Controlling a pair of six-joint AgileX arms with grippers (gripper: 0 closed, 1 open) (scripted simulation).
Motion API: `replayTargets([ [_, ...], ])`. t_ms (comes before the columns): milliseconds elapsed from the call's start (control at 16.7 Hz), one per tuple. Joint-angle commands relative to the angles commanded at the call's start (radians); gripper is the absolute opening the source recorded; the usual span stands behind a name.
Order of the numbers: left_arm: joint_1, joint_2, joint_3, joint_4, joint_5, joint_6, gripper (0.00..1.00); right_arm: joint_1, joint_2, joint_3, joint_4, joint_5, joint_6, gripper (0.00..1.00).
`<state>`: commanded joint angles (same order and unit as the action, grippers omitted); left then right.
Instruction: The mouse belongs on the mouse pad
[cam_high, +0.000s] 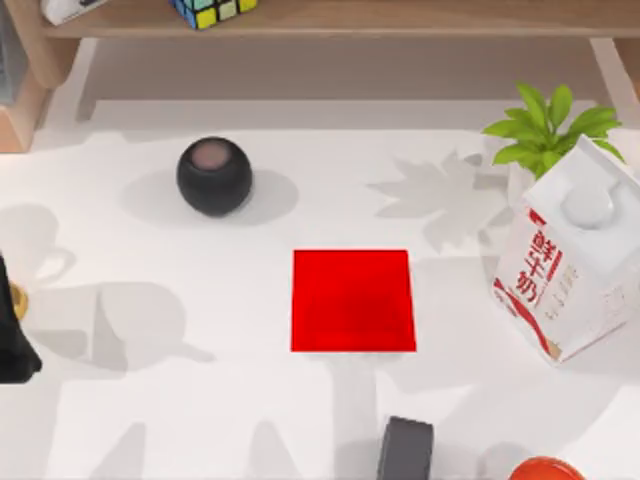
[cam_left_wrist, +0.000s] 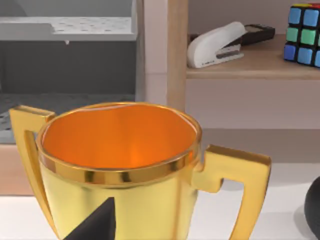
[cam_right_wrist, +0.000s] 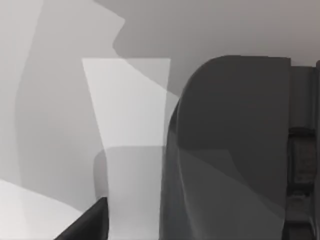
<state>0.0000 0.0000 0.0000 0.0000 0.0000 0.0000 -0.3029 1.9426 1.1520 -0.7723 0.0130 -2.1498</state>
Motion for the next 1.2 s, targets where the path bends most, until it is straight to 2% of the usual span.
replayTargets([
  [420, 0.0, 0.0, 0.0, 0.0, 0.0, 0.0, 1.0, 0.018, -0.083, 0.087, -0.13, -0.035, 0.028, 0.0],
  [900, 0.0, 0.0, 0.0, 0.0, 0.0, 0.0, 1.0, -0.004, -0.139, 0.243, -0.363, -0.004, 0.002, 0.0],
  [1200, 0.0, 0.0, 0.0, 0.0, 0.0, 0.0, 1.0, 0.0, -0.135, 0.243, -0.377, -0.002, -0.002, 0.0],
])
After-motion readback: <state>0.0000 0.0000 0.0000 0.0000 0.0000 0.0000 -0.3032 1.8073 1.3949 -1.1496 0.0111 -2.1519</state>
